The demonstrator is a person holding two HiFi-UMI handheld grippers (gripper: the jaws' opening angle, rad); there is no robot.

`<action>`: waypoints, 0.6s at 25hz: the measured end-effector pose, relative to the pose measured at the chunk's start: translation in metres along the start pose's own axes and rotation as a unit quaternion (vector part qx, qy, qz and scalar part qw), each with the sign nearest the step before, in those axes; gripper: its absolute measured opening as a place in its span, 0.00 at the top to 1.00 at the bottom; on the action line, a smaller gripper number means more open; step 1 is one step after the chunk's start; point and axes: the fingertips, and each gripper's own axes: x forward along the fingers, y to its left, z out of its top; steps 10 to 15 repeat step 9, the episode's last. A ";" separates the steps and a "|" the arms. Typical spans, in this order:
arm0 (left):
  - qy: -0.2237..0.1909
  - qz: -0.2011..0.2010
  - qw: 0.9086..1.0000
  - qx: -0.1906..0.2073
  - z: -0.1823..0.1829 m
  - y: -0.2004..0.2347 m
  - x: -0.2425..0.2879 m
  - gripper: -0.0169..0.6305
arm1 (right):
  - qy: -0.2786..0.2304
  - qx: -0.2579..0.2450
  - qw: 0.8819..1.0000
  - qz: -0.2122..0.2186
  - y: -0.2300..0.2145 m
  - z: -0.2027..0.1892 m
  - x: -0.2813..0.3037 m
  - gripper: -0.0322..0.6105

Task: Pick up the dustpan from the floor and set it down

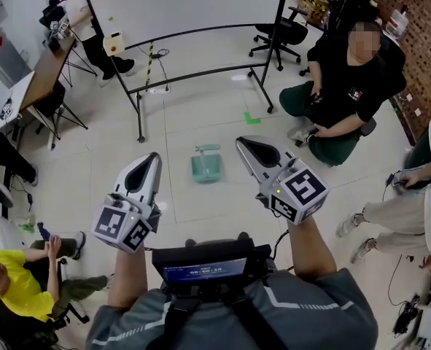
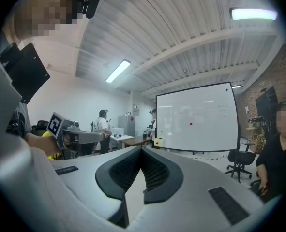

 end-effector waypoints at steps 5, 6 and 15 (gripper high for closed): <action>-0.001 0.002 1.000 0.000 0.002 0.003 0.002 0.93 | -0.001 0.000 1.000 -0.001 -0.001 0.000 0.002 0.94; -0.002 0.001 1.000 0.001 0.003 0.004 0.003 0.93 | -0.001 0.000 1.000 -0.002 -0.002 0.001 0.003 0.94; -0.001 -0.001 1.000 0.001 0.003 0.007 0.006 0.93 | -0.001 0.001 1.000 0.000 -0.005 0.001 0.006 0.94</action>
